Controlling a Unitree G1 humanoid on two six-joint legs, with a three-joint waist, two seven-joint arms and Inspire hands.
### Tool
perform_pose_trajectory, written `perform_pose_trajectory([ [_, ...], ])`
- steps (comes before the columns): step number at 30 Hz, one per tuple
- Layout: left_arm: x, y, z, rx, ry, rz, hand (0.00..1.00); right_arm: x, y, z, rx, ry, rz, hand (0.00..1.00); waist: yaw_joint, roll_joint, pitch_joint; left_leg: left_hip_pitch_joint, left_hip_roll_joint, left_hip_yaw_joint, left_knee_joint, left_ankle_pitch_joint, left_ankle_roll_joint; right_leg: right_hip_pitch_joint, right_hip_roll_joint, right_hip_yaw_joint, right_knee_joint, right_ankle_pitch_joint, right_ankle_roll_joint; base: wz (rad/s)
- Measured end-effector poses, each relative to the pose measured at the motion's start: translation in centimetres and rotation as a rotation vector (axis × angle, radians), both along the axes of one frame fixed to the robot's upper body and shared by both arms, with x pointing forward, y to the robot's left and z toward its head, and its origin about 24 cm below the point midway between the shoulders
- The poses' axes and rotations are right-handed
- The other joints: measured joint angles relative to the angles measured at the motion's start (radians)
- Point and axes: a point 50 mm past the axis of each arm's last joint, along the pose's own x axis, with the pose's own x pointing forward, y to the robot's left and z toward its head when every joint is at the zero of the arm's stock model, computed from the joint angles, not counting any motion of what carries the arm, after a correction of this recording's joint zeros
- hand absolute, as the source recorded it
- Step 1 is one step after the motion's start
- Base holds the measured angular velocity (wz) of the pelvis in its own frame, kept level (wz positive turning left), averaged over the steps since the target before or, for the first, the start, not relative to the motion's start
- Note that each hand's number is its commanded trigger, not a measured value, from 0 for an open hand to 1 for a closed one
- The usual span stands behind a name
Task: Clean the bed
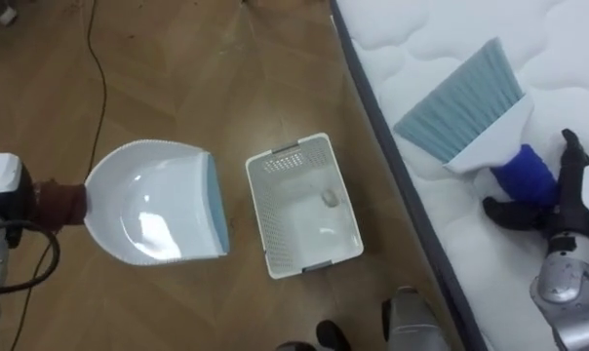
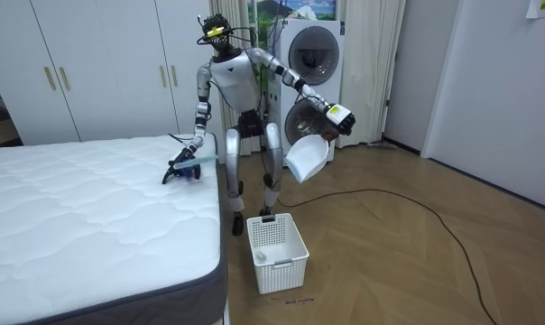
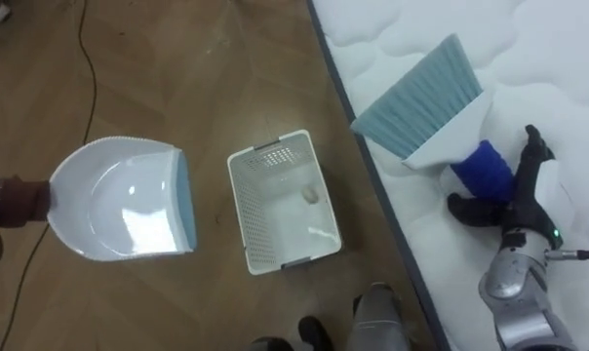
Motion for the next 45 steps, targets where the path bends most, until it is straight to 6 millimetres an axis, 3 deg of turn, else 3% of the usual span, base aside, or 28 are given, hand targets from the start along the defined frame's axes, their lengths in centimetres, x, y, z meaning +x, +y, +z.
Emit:
perform_pose_trajectory([
  [12,-0.9,1.4,-0.1,0.003,0.11,0.105,1.0,-0.2,0.2,0.1,-0.003,0.002,-0.013,0.0,0.008,-0.005,-0.0004,-0.018,0.012,0.007,0.02,-0.009,-0.004,-0.011,0.003,-0.007,0.009,-0.007,-0.004,0.01],
  [21,-0.3,0.6,-0.1,0.011,0.097,0.055,1.0,-1.0,0.1,-1.3,0.028,0.039,-0.058,0.0,0.019,-0.043,0.0016,-0.007,0.025,0.005,0.012,-0.008,-0.004,0.023,0.012,-0.027,-0.025,-0.005,-0.001,0.04],
  [24,0.2,0.1,0.4,0.015,0.043,0.011,1.0,-1.9,-0.1,-1.9,0.047,0.053,-0.083,0.0,0.045,-0.068,-0.0018,-0.002,0.027,-0.001,0.015,-0.009,-0.005,0.031,0.019,-0.031,-0.038,-0.002,0.0,0.0],
  [26,0.4,-0.6,0.7,0.016,-0.029,-0.046,1.0,-2.8,-0.5,-2.3,0.065,0.068,-0.109,0.0,0.084,-0.085,-0.0023,0.011,0.027,-0.04,0.017,-0.015,-0.016,0.05,0.044,-0.007,-0.062,0.005,0.0,-0.23],
  [29,-0.7,-0.8,0.3,0.006,-0.084,-0.073,1.0,-3.4,-0.6,-3.0,0.086,0.096,-0.13,0.0,0.14,-0.111,-0.0064,0.054,0.028,-0.078,0.003,-0.025,-0.033,0.081,0.074,0.027,-0.096,0.022,-0.004,-0.71],
  [30,-1.3,-0.8,0.0,0.001,-0.105,-0.077,1.0,-3.6,-0.5,-3.3,0.105,0.111,-0.136,0.0,0.165,-0.124,-0.0067,0.086,0.024,-0.111,-0.015,-0.031,-0.043,0.106,0.093,0.051,-0.118,0.03,-0.002,-0.65],
  [32,-2.2,-1.2,-0.6,-0.025,-0.134,-0.078,1.0,-4.2,-0.6,-3.7,0.121,0.133,-0.148,0.0,0.17,-0.127,-0.0087,0.126,0.025,-0.14,-0.042,-0.031,-0.046,0.156,0.109,0.054,-0.164,0.044,-0.001,-0.34],
  [36,-3.3,-2.2,-0.9,-0.074,-0.169,-0.125,1.0,-5.5,-1.5,-3.9,0.148,0.136,-0.205,0.0,0.172,-0.137,-0.0219,0.216,0.045,-0.141,-0.098,-0.028,-0.05,0.27,0.144,0.054,-0.286,0.087,0.01,-0.17],
  [40,-3.3,-3.5,0.7,-0.108,-0.282,-0.184,1.0,-7.1,-2.8,-3.2,0.147,0.094,-0.261,0.0,0.179,-0.156,-0.0413,0.308,0.055,-0.13,-0.158,-0.028,-0.05,0.37,0.165,0.073,-0.386,0.132,0.023,-0.28],
  [43,-3.9,-4.2,0.8,-0.14,-0.326,-0.187,1.0,-8.8,-3.0,-3.9,0.163,0.136,-0.279,0.0,0.189,-0.176,-0.053,0.421,0.065,-0.075,-0.214,-0.028,-0.05,0.458,0.173,0.073,-0.451,0.154,0.026,-0.52],
  [45,-4.5,-4.4,0.2,-0.174,-0.332,-0.162,1.0,-9.4,-2.8,-4.3,0.173,0.16,-0.273,0.0,0.191,-0.179,-0.0549,0.475,0.072,-0.031,-0.242,-0.028,-0.05,0.489,0.179,0.063,-0.471,0.173,0.023,-0.85],
])
